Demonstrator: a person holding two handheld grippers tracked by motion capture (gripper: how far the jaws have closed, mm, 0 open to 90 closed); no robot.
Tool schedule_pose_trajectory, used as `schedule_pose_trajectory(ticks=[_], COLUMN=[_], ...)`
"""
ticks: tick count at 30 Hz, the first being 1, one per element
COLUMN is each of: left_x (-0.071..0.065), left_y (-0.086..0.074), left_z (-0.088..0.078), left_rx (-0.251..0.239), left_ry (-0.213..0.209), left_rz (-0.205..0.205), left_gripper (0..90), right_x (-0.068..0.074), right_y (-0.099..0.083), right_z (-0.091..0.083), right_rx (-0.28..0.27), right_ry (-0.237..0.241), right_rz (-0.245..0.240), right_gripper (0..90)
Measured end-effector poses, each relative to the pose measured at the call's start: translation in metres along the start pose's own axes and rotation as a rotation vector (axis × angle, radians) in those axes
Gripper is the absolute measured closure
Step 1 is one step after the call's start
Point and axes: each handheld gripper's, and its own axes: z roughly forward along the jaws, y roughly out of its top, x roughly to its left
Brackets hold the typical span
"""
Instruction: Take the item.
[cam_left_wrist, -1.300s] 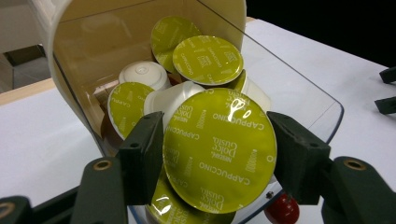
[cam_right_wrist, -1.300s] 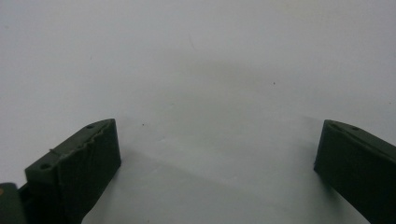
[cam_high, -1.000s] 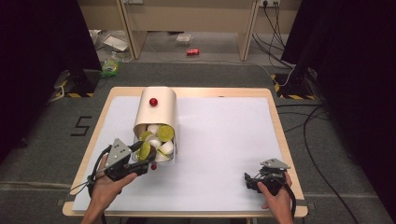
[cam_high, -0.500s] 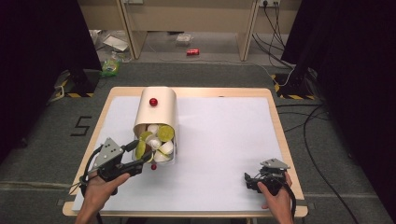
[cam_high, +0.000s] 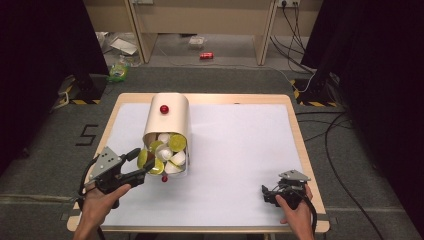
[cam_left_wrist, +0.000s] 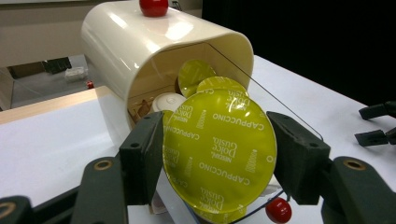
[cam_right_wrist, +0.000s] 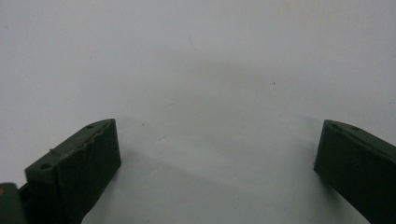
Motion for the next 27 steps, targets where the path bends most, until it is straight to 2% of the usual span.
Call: schedule_pose_trajectory(ticks=[18,27], left_x=[0.024,0.036], left_y=[-0.001,-0.008], left_z=[-0.012,-0.012], left_rx=[-0.021,-0.018], left_ry=[0.056,0.092], left_rz=[-0.044,-0.066], left_gripper=[38.8,38.8], right_x=[0.0,0.0], right_y=[0.0,0.0], right_z=[0.0,0.0], right_rx=[0.0,0.0], right_ry=[0.0,0.0], right_rz=[0.0,0.0], right_gripper=[0.5,0.5])
